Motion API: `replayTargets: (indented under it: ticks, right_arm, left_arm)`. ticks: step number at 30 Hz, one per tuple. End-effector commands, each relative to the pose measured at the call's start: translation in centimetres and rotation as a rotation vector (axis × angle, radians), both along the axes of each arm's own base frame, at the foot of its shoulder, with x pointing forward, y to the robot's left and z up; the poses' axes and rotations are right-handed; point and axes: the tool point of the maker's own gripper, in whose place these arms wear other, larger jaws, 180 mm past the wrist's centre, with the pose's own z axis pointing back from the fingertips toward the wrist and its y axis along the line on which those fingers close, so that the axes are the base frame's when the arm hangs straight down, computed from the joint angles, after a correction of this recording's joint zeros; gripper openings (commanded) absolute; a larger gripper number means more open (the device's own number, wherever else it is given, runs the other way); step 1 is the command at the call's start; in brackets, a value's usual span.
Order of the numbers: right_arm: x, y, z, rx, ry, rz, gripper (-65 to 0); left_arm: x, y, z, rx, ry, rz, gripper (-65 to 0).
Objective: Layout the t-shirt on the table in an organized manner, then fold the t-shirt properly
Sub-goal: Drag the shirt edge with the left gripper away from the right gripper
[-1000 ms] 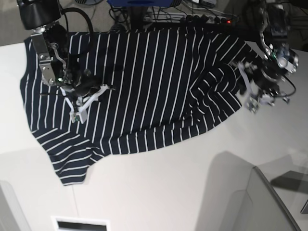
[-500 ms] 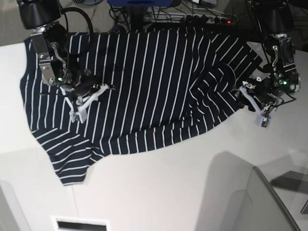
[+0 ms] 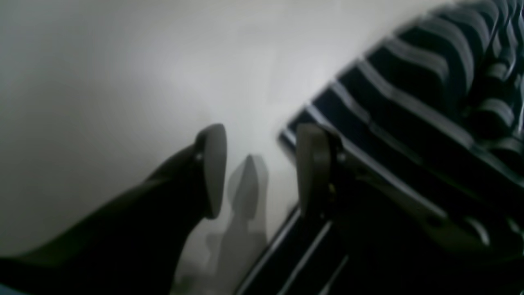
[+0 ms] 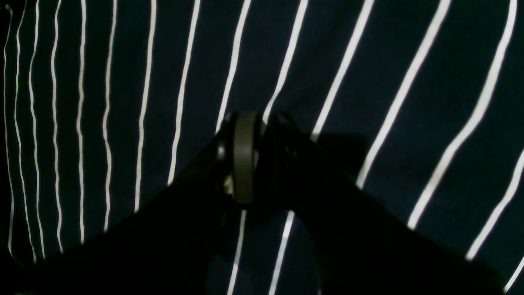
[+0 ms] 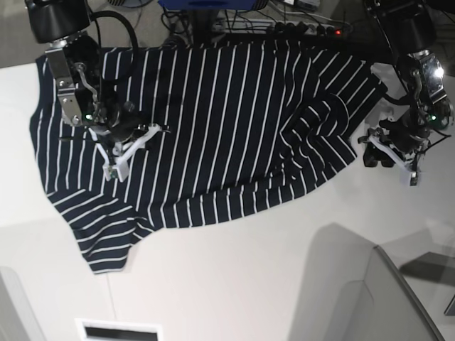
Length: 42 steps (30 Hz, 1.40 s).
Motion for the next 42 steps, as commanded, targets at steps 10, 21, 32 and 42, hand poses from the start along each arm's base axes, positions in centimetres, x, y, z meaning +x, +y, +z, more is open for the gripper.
replayTargets:
  ticks: [10, 21, 32, 42]
  right_arm:
    - [-0.1, -0.2, 0.0, -0.012, 0.013, 0.008, -55.4]
    - [-0.1, -0.3, 0.0, -0.012, 0.013, 0.008, -55.4]
    - [0.1, -0.3, 0.0, -0.012, 0.01, 0.008, -55.4]
    - [-0.1, -0.4, 0.0, -0.015, 0.013, 0.009, -55.4]
  left_arm:
    - [0.0, 0.7, -1.8, -0.069, -0.006, 0.052, -18.6]
    - [2.0, -0.7, -2.9, -0.151, -0.002, 0.082, -9.5]
    - [2.4, -3.5, -4.8, -0.236, 0.028, 0.094, -37.8]
    - [6.6, -3.8, -2.4, -0.156, -0.007, 0.016, -65.0]
